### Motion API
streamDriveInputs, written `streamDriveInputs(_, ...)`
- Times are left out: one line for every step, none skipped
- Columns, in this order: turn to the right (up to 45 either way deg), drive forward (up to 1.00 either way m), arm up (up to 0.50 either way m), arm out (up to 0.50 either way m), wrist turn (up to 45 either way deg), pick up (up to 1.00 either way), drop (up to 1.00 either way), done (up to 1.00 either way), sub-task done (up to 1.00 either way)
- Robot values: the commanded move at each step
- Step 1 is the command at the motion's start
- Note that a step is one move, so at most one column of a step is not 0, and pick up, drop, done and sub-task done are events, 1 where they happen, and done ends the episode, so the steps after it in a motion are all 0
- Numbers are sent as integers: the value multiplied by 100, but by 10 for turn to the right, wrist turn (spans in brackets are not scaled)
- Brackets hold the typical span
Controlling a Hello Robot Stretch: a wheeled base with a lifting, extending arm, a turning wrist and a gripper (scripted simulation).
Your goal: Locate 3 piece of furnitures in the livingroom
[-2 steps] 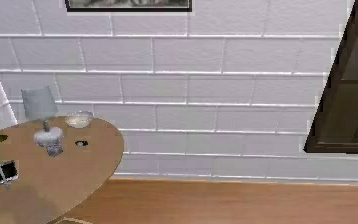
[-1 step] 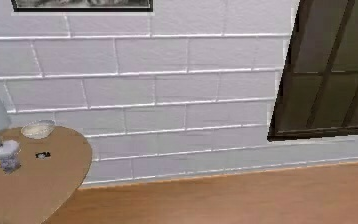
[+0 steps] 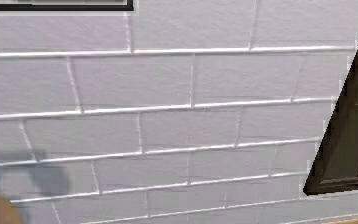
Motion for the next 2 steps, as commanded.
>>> streamDriveInputs(-450,0,0,0,0,0,0,0,0)
streamDriveInputs(-210,0,0,0,0,0,0,0,0)
